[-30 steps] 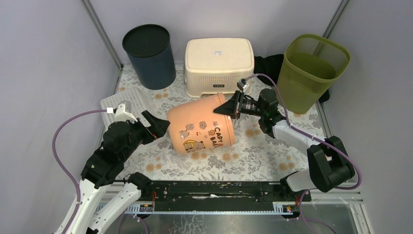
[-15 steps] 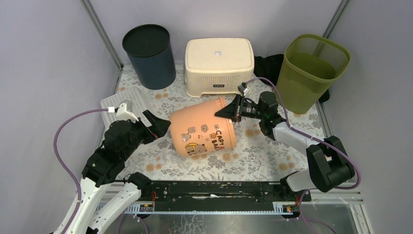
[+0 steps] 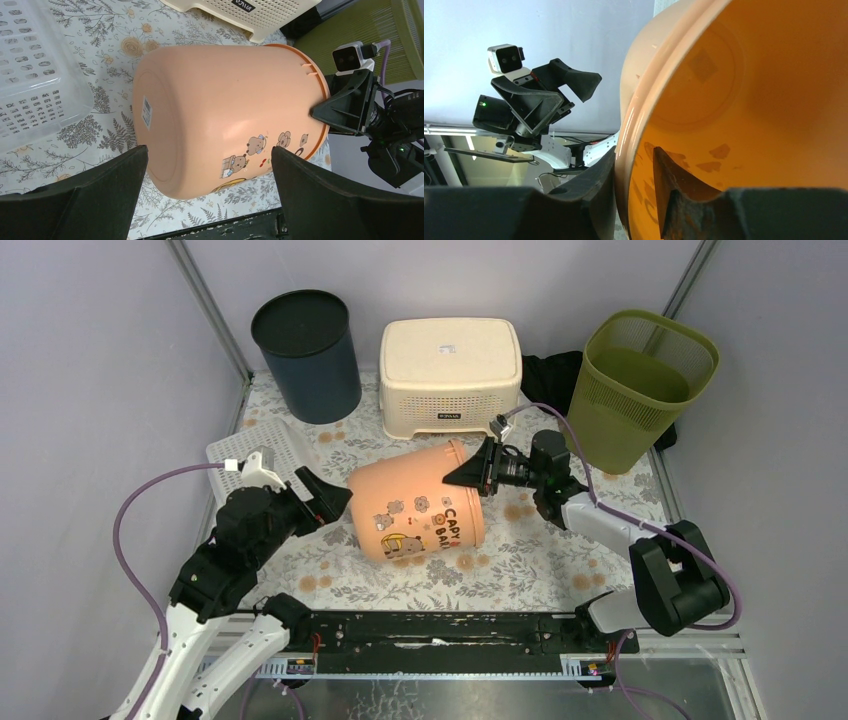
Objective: Turn the large container upside down
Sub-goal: Turn the container upside down at the center of the board.
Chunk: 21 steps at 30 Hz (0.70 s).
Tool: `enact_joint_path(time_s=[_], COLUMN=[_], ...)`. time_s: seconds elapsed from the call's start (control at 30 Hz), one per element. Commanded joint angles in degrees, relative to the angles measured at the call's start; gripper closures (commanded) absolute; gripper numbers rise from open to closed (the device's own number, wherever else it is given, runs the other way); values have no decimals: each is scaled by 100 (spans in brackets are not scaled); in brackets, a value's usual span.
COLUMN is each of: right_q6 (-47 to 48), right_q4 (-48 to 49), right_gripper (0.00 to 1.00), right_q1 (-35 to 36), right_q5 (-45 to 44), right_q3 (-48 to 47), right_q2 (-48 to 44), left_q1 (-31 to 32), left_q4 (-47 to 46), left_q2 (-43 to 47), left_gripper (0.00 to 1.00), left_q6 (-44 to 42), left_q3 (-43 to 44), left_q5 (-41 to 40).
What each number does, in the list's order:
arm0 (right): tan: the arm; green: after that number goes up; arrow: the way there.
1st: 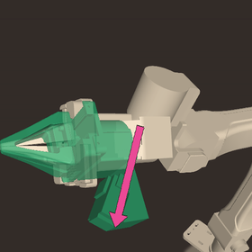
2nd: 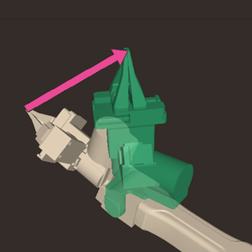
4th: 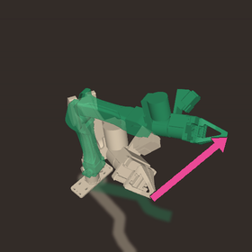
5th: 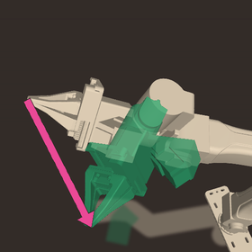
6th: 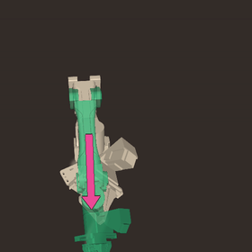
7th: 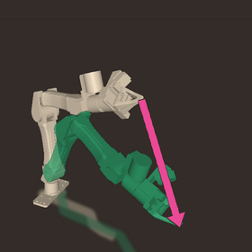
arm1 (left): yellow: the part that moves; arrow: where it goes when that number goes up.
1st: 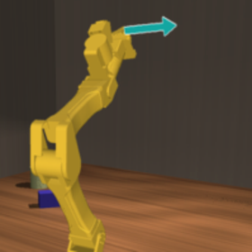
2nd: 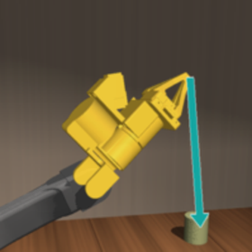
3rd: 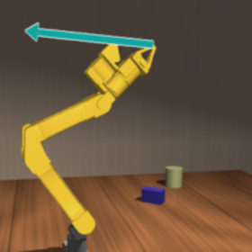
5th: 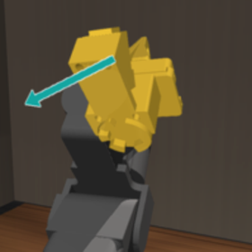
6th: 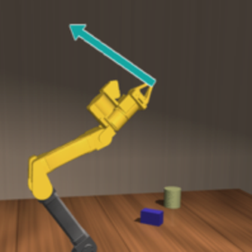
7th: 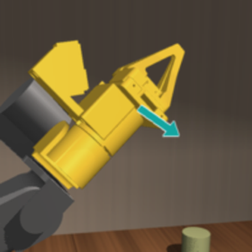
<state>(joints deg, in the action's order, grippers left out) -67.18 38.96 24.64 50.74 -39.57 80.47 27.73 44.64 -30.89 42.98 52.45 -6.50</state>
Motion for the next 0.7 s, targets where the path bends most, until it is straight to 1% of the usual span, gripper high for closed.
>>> enact_joint_path(time_s=[0.0,0.07,0.33,0.57,0.67], right_q6=[333,392,546,709,764], right_q4=[-184,-280,-379,-426,-495], right_gripper=[61,56,41,39,42], right_q1=[-23,-24,-23,-24,-27], right_q5=[240,309,636,832,912], right_q3=[-15,12,231,409,445], right_q2=[-257,-272,-330,-412,-458], left_q1=[22,22,25,22,22], left_q4=[-267,-266,-316,-335,-371], left_q2=[39,40,40,66,58], left_gripper=[0,0,0,0,0], left_q6=[17,26,57,86,108], left_q3=[-75,-87,-186,-234,-268], left_q5=[41,51,121,148,194])
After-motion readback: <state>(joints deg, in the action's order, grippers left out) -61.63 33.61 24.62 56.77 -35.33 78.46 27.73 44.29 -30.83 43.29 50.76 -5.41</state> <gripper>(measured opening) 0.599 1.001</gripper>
